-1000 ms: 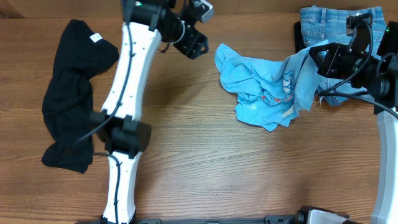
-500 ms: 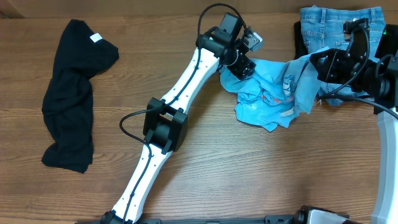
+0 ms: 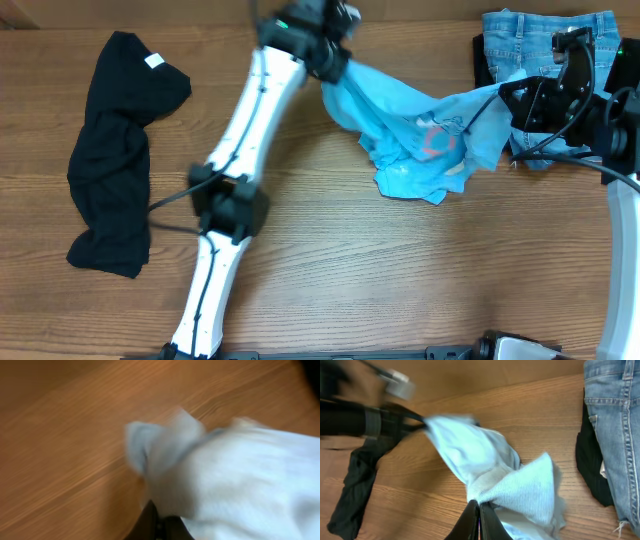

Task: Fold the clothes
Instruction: 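Stretch the T-shirt between both grippers and lay it flat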

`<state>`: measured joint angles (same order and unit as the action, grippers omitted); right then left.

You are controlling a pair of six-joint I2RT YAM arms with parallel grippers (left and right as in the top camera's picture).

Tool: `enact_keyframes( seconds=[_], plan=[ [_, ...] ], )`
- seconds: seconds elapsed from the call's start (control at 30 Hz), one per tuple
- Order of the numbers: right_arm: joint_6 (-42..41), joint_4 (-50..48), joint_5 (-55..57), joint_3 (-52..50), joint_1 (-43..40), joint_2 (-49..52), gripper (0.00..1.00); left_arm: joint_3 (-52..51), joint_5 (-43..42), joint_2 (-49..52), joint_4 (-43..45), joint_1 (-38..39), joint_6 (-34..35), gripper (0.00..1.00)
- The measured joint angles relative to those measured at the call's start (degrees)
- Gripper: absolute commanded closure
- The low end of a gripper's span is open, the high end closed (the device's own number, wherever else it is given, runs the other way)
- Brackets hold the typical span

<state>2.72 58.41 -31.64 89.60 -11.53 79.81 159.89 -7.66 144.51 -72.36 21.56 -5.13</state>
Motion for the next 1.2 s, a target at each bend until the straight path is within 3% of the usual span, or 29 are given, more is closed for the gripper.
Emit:
enact_keyframes(
  seconds=[0.13,0.23,0.57,0.73,0.87,0.97,1.07,1.2],
  plan=[
    [0.15,4.11,-0.59,4.07,0.0,-5.25,0.96,2.97,2.21,-21.09,-6.49,-2.34,-2.8,0.96],
    [0.28,9.4,-0.52,12.17,0.0,-10.14,0.96,3.43,8.79,-34.14,-12.09,-2.16,-4.07,0.96],
    [0.31,25.42,3.91,28.17,0.0,-19.69,0.96,3.67,14.19,-59.25,-21.07,-2.16,-4.28,0.96],
    [0.26,23.19,5.01,28.37,0.0,-18.43,0.96,2.43,14.21,-56.54,-21.97,-2.16,-4.28,0.96],
    [0.31,15.54,5.05,28.55,0.0,-11.91,0.96,1.36,14.43,-47.08,-20.94,-2.16,-4.52,0.96],
    [0.31,5.07,4.57,28.68,0.04,-1.6,0.96,0.92,14.58,-37.05,-13.84,-2.58,-5.35,0.96],
    [-0.26,-15.26,0.7,28.35,0.11,14.49,0.96,0.79,14.36,-26.08,3.72,-5.77,-5.57,0.96],
    [-4.04,-30.47,-1.7,27.39,0.33,20.11,0.96,-0.11,10.58,-21.88,14.12,-10.23,-5.6,0.96]
  ],
)
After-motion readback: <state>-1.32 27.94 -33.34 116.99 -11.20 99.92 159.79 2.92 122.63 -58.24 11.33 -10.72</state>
